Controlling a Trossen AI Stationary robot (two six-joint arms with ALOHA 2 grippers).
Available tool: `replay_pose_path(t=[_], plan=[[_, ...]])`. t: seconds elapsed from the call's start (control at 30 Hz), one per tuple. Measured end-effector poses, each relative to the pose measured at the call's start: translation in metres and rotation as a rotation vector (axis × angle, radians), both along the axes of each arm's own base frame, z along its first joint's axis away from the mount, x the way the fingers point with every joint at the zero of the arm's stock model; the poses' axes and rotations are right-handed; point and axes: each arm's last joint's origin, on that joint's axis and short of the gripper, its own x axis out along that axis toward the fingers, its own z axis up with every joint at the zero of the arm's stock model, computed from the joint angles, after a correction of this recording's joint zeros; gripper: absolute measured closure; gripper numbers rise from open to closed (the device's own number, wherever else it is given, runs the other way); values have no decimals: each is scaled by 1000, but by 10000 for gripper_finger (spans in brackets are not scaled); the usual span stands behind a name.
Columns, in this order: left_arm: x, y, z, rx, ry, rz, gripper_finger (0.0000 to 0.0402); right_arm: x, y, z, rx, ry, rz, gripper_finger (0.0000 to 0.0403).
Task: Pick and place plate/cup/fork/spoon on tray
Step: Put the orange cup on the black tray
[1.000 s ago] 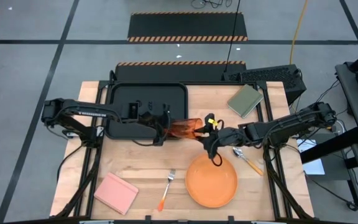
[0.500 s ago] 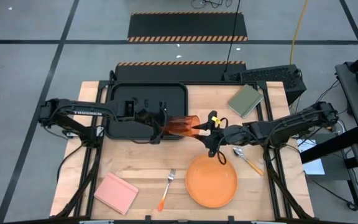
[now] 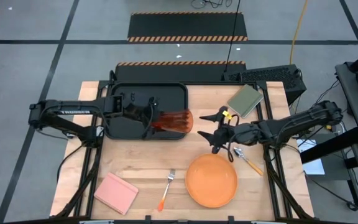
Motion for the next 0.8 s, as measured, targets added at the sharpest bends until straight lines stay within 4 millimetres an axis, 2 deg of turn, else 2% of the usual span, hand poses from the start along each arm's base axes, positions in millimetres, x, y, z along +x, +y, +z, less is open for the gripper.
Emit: replay_pose_path(t=[0.2,0.33,0.47,0.57,0.7,0.8], plan=[[-11,2,-35,-54,-132,48,98,-5,-1,3,52,-18,-9,111],[-13,0,-50,-67,-385,49,98,-2,-3,6,136,-93,-36,116],[-17,2,-69,-22,-579,121,98,6,-7,13,254,-245,-91,116],[-20,5,-80,15,-692,169,98,11,-5,19,244,-325,-76,117],[-17,11,-94,8,-756,252,98,23,-5,41,179,-272,-81,117],[-11,14,-102,-9,-790,264,98,42,-7,57,165,-180,-63,117]])
